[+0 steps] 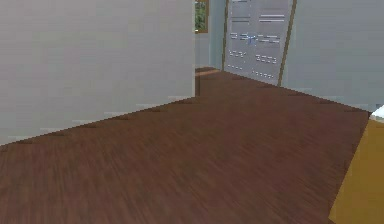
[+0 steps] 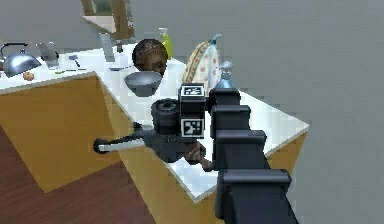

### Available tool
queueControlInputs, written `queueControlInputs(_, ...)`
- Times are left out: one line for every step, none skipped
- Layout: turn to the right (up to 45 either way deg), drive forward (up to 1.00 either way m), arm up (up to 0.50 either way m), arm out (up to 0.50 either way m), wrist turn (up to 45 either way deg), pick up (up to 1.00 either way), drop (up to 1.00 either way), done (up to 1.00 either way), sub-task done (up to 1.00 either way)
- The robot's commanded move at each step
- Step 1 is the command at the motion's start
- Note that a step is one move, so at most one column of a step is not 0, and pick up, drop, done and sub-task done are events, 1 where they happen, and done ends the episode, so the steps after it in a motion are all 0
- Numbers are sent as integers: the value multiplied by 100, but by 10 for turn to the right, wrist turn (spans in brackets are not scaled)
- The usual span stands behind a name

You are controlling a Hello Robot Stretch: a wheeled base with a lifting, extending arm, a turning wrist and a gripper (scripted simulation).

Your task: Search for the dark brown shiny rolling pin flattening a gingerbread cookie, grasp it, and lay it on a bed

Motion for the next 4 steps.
queueControlInputs(0,0,0,0,450,0,0,0,0)
queueControlInputs(0,0,0,0,210,0,0,0,0)
queueControlInputs(0,0,-14,0,0,0,0,0,0)
queueControlInputs(0,0,0,0,0,100,0,0,0)
